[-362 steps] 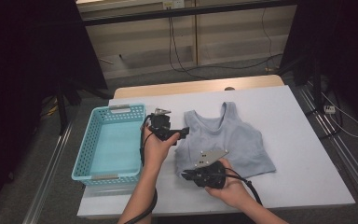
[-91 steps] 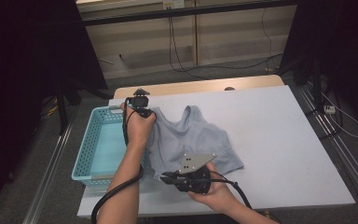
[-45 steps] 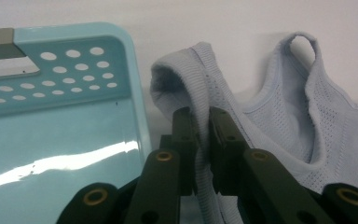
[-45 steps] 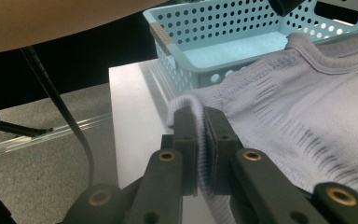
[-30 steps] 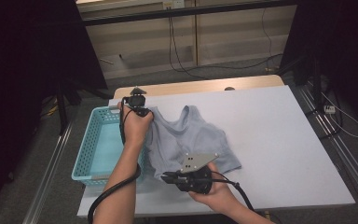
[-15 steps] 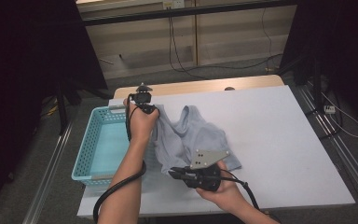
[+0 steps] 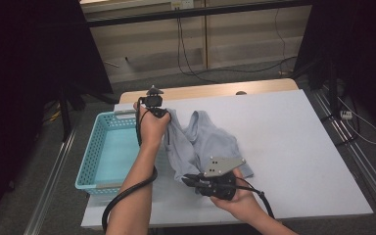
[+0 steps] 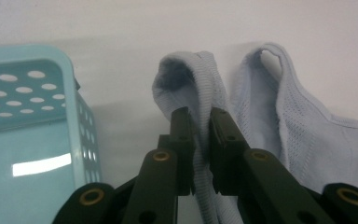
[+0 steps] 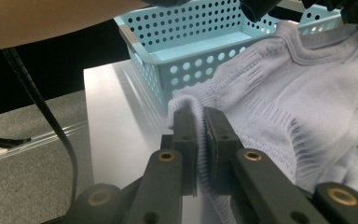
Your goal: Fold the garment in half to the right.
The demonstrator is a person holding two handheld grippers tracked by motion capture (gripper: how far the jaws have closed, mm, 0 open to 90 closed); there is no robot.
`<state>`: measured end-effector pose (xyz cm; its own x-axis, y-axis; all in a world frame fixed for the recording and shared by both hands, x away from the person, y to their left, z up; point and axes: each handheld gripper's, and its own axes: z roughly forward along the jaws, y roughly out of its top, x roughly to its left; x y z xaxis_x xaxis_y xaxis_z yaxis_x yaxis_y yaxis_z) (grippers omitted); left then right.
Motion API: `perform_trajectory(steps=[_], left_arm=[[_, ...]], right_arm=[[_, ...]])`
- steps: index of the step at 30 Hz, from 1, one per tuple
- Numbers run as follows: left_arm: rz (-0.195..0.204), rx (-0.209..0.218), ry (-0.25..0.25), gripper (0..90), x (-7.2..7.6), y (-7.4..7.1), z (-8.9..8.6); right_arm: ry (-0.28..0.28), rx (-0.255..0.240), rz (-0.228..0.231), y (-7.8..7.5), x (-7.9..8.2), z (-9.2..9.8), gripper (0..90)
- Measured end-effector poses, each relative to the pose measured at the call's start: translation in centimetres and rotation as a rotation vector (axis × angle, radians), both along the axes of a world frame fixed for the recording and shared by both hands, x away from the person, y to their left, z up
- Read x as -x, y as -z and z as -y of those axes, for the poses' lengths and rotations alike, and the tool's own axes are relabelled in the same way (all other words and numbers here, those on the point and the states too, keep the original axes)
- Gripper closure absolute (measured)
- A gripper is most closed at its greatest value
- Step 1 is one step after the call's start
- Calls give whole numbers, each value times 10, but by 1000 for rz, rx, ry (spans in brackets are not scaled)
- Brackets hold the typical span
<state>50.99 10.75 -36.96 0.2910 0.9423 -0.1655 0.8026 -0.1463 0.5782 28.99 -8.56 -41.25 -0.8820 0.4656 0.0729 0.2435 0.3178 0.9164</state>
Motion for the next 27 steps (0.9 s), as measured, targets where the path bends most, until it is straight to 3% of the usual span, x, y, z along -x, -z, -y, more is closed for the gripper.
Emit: perform_trajectory(steps=[18, 27], left_arm=[[17, 27, 33, 799, -1, -5, 15], [46, 47, 68, 771, 0, -6, 24]], right_arm=[[76, 42, 3, 5, -2, 36, 848], [113, 61, 3, 8, 0, 51, 848]])
